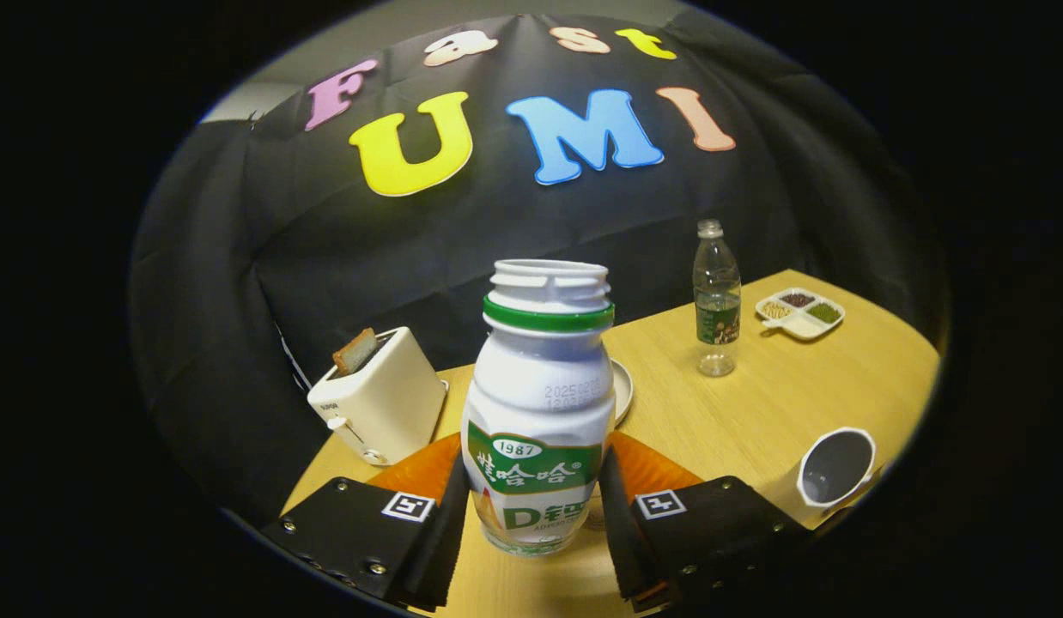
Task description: Take the bottle from table, then pour the juice into the cup, finally place the bottle on the coaster
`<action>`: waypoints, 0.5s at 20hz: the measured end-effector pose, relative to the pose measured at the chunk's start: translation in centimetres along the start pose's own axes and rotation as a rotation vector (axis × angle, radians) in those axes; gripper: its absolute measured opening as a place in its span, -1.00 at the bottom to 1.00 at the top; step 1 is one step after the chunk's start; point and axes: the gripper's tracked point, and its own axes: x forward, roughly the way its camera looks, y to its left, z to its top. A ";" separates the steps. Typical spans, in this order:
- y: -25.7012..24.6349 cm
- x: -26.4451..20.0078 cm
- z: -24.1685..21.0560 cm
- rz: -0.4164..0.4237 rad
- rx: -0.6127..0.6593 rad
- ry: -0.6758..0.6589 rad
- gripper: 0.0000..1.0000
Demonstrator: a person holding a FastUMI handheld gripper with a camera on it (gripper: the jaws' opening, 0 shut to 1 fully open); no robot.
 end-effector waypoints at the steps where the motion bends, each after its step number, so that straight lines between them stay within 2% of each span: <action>1: 0.1 0.3 0.3 -0.011 -0.048 -0.005 0.41; 6: 0.2 1.5 2.6 -0.083 -0.257 -0.088 0.41; 10: 0.2 1.9 2.5 -0.115 -0.363 -0.144 0.41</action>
